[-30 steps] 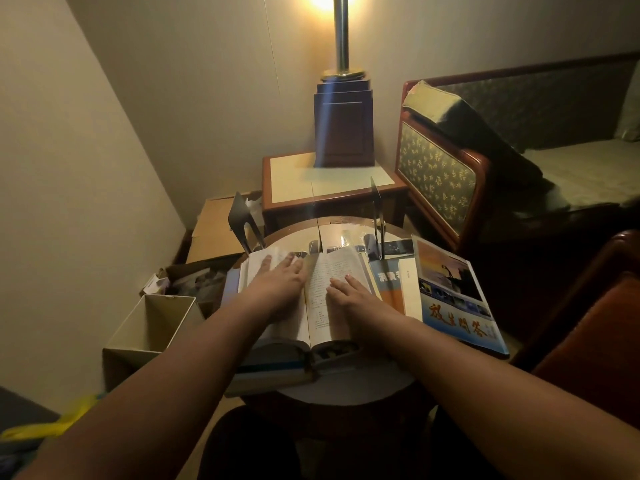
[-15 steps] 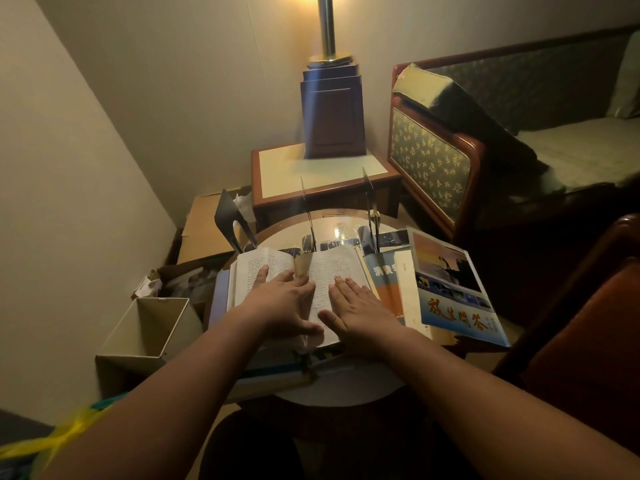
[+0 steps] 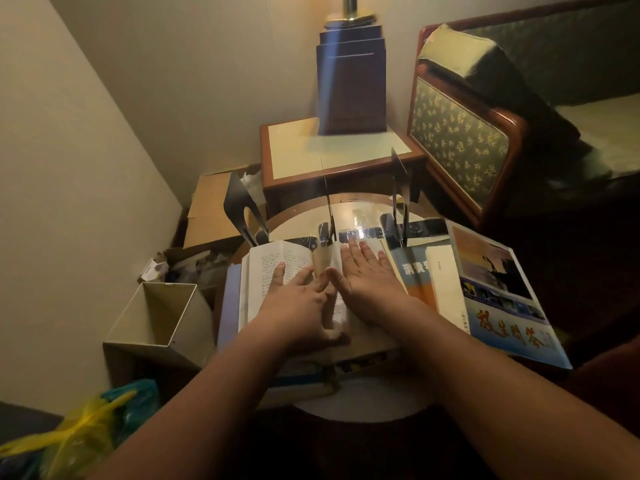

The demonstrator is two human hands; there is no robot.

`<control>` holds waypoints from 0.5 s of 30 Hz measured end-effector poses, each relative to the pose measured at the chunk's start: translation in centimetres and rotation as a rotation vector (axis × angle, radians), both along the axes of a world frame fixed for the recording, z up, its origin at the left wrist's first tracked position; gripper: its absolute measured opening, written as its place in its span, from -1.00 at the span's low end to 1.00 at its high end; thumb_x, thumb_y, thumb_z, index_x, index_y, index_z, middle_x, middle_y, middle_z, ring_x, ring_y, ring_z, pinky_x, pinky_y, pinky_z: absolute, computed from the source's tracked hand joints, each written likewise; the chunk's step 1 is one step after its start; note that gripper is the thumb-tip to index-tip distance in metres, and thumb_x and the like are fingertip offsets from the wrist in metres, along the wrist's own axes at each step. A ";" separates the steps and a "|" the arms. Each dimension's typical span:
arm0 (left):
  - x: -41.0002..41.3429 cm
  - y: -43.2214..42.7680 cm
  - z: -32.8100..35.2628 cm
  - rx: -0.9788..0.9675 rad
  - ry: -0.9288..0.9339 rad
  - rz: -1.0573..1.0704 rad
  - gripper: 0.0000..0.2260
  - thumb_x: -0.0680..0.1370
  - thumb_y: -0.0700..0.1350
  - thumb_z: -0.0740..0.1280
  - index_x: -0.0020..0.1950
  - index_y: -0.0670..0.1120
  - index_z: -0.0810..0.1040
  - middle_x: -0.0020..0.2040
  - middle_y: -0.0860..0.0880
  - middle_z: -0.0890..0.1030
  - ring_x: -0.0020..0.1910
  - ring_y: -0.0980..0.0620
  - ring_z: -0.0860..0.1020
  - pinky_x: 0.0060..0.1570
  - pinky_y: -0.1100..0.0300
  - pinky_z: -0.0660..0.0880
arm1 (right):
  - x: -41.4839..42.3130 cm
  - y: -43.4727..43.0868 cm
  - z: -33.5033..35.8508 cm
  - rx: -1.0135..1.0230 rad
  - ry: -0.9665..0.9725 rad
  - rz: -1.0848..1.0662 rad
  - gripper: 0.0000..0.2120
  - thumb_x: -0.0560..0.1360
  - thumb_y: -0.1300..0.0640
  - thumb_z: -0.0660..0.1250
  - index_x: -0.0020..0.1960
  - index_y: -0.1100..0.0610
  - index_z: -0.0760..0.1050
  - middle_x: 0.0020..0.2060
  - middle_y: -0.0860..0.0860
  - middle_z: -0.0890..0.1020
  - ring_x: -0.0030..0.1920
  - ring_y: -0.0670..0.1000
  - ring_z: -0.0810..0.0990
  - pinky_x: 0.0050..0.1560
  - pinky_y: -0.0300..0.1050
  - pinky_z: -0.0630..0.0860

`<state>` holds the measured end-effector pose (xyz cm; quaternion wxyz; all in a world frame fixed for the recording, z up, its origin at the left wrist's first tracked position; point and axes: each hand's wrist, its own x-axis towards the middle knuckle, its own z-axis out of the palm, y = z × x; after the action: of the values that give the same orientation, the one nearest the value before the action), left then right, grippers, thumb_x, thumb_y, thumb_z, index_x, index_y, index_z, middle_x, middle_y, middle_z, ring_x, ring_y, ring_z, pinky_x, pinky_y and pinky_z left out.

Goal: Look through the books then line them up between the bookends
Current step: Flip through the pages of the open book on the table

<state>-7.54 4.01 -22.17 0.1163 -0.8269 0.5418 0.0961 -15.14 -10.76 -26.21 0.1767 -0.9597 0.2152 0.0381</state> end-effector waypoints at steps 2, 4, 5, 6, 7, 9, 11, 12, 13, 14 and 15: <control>0.0 0.1 0.1 0.006 0.007 0.002 -0.15 0.44 0.48 0.11 0.58 0.16 -0.19 0.60 0.07 -0.17 0.58 -0.06 -0.21 0.42 -0.34 -0.31 | 1.0 -0.4 0.0 -0.002 -0.036 -0.002 -0.25 0.58 -0.35 -0.34 0.63 0.05 -0.27 0.61 0.00 -0.26 0.57 0.01 -0.35 0.51 0.04 -0.37; 0.0 0.2 0.1 0.002 0.008 0.001 -0.14 0.44 0.48 0.10 0.58 0.16 -0.20 0.60 0.06 -0.21 0.57 -0.06 -0.24 0.42 -0.33 -0.31 | 1.6 -0.6 -0.1 0.001 -0.046 0.020 -0.28 0.60 -0.33 -0.33 0.63 0.04 -0.28 0.61 -0.01 -0.28 0.56 0.00 -0.37 0.52 0.04 -0.37; 0.0 0.2 0.0 -0.003 0.006 0.002 -0.14 0.44 0.48 0.09 0.58 0.15 -0.20 0.59 0.06 -0.21 0.57 -0.06 -0.24 0.42 -0.33 -0.31 | 1.7 -0.6 -0.3 0.001 -0.045 0.024 -0.30 0.61 -0.32 -0.33 0.63 0.03 -0.28 0.60 -0.02 -0.28 0.56 0.00 -0.38 0.52 0.05 -0.36; 0.0 0.2 -0.1 -0.007 0.003 0.004 -0.14 0.44 0.49 0.09 0.58 0.15 -0.19 0.59 0.06 -0.22 0.57 -0.05 -0.25 0.42 -0.33 -0.32 | 1.7 -0.7 -0.5 -0.003 -0.044 0.021 -0.31 0.62 -0.31 -0.33 0.63 0.02 -0.29 0.60 -0.02 -0.29 0.56 0.00 -0.38 0.53 0.05 -0.37; 0.1 0.2 -0.3 -0.009 -0.002 0.008 -0.14 0.44 0.49 0.07 0.58 0.15 -0.20 0.59 0.07 -0.23 0.56 -0.05 -0.26 0.41 -0.32 -0.34 | 1.5 -0.7 -0.8 -0.009 -0.043 0.015 -0.31 0.61 -0.32 -0.33 0.63 0.02 -0.29 0.60 -0.03 -0.29 0.56 0.00 -0.38 0.52 0.05 -0.37; 0.1 0.2 -0.6 -0.001 -0.011 0.016 -0.14 0.44 0.51 0.05 0.58 0.16 -0.23 0.58 0.08 -0.25 0.56 -0.05 -0.28 0.41 -0.32 -0.36 | 0.9 -0.8 -1.2 -0.024 -0.042 0.017 -0.29 0.60 -0.34 -0.36 0.63 0.00 -0.28 0.60 -0.03 -0.29 0.56 0.00 -0.38 0.49 0.02 -0.41; 0.0 0.2 -0.7 -0.001 -0.012 0.019 -0.14 0.44 0.51 0.03 0.57 0.16 -0.25 0.58 0.08 -0.25 0.55 -0.05 -0.30 0.41 -0.31 -0.36 | 0.0 -0.6 -1.3 -0.042 -0.029 0.045 -0.29 0.59 -0.35 -0.36 0.62 0.00 -0.29 0.60 -0.03 -0.30 0.55 0.00 -0.40 0.47 0.00 -0.42; 0.1 0.2 -0.6 -0.003 -0.008 0.020 -0.14 0.44 0.51 0.03 0.57 0.17 -0.24 0.58 0.09 -0.24 0.55 -0.04 -0.30 0.41 -0.31 -0.36 | -0.6 -0.4 -1.2 -0.053 -0.016 0.063 -0.29 0.59 -0.35 -0.36 0.62 -0.01 -0.29 0.59 -0.03 -0.31 0.55 0.00 -0.40 0.47 0.00 -0.42; 0.2 0.2 -0.6 -0.006 -0.001 0.021 -0.15 0.44 0.52 0.02 0.58 0.16 -0.22 0.58 0.09 -0.24 0.55 -0.03 -0.30 0.41 -0.30 -0.36 | -1.2 -0.1 -1.1 -0.061 -0.002 0.082 -0.29 0.58 -0.35 -0.36 0.62 -0.01 -0.30 0.59 -0.03 -0.32 0.54 0.00 -0.41 0.48 0.00 -0.42; 0.2 0.2 -0.6 -0.009 0.005 0.021 -0.15 0.43 0.52 0.02 0.58 0.16 -0.20 0.59 0.08 -0.23 0.55 -0.02 -0.30 0.42 -0.30 -0.35 | -2.1 0.2 -1.0 -0.065 0.012 0.097 -0.28 0.57 -0.35 -0.37 0.62 -0.01 -0.31 0.58 -0.03 -0.33 0.54 -0.01 -0.42 0.49 0.01 -0.41; 0.1 0.3 -0.5 -0.008 0.005 0.018 -0.14 0.43 0.52 0.01 0.58 0.15 -0.18 0.59 0.08 -0.22 0.55 -0.02 -0.29 0.42 -0.30 -0.35 | -3.0 0.5 -0.9 -0.066 0.026 0.108 -0.26 0.55 -0.36 -0.39 0.61 -0.01 -0.31 0.58 -0.04 -0.34 0.54 -0.01 -0.43 0.50 0.01 -0.41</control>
<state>-7.44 4.29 -22.71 0.1109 -0.8320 0.5349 0.0970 -18.14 -10.24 -27.15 0.1399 -0.9746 0.1665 0.0528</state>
